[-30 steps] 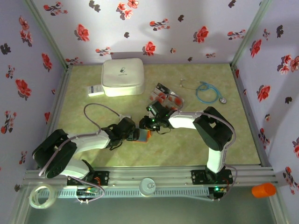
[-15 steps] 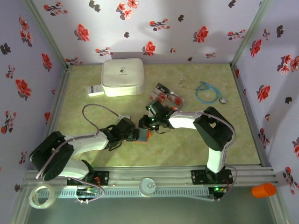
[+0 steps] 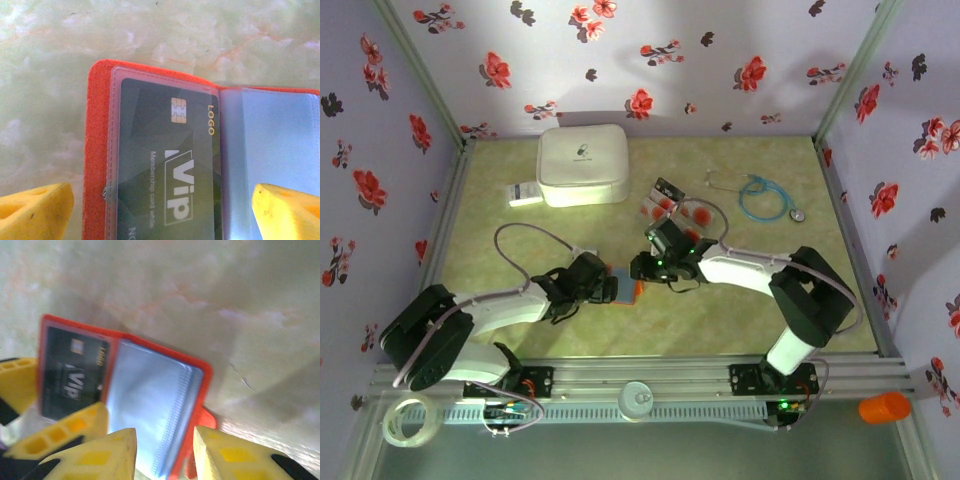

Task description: Put the credit cards into the card holder

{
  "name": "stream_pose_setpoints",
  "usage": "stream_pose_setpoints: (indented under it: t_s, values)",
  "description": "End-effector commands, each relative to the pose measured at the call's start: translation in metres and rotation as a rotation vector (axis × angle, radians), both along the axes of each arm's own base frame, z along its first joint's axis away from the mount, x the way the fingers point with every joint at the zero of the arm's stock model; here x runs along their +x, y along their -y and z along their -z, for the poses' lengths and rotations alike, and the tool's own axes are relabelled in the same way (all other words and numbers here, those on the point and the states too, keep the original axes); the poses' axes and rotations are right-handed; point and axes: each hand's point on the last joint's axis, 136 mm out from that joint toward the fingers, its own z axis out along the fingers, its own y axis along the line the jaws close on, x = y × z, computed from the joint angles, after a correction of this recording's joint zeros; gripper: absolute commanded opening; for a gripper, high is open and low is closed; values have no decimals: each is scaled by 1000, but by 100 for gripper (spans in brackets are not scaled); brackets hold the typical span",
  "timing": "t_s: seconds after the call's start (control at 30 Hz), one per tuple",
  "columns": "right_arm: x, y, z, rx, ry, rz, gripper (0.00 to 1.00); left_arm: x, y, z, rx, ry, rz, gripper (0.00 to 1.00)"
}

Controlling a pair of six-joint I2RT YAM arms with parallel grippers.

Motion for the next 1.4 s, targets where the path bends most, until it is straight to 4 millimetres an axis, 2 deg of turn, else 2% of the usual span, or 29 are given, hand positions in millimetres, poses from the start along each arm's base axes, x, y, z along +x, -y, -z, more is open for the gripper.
stream_pose_setpoints:
  t_s: [0.0, 0.13, 0.23, 0.4, 0.6, 0.67, 0.7, 0.73, 0.9, 0.97, 1.1, 1.37]
  values:
    - [-10, 14, 24, -126, -5, -22, 37, 3, -1, -10, 8, 25, -9, 94]
    - [-11, 15, 34, -181, 0, -37, 34, 4, 1, -14, 7, 28, -6, 95]
    - [-9, 19, 37, -215, 11, -37, 27, 5, 1, -17, 4, 32, -5, 96]
    - [-5, 29, 33, -269, 42, -43, 0, 5, 3, -20, -3, 35, -4, 97]
    - [-3, 34, 25, -265, 50, -50, 0, 7, 7, -25, -18, 39, 0, 98]
    - [-4, 32, 19, -250, 48, -56, 16, 8, 9, -25, -20, 38, 3, 98]
    - [-5, 31, 15, -240, 54, -55, 21, 8, 9, -26, -23, 38, 4, 99]
    - [-3, 30, 8, -227, 65, -52, 22, 9, 10, -26, -25, 38, 6, 99]
    - [6, 24, -19, -186, 109, -51, 20, 9, 13, -26, -33, 33, 9, 99]
    - [10, 20, -20, -174, 104, -53, 14, 9, 14, -25, -32, 30, 10, 99]
    - [17, 7, -17, -135, 81, -67, 0, 9, 14, -21, -25, 23, 10, 99]
    - [25, -10, 4, -98, 22, -82, 0, 7, 15, -16, -18, 17, 17, 100]
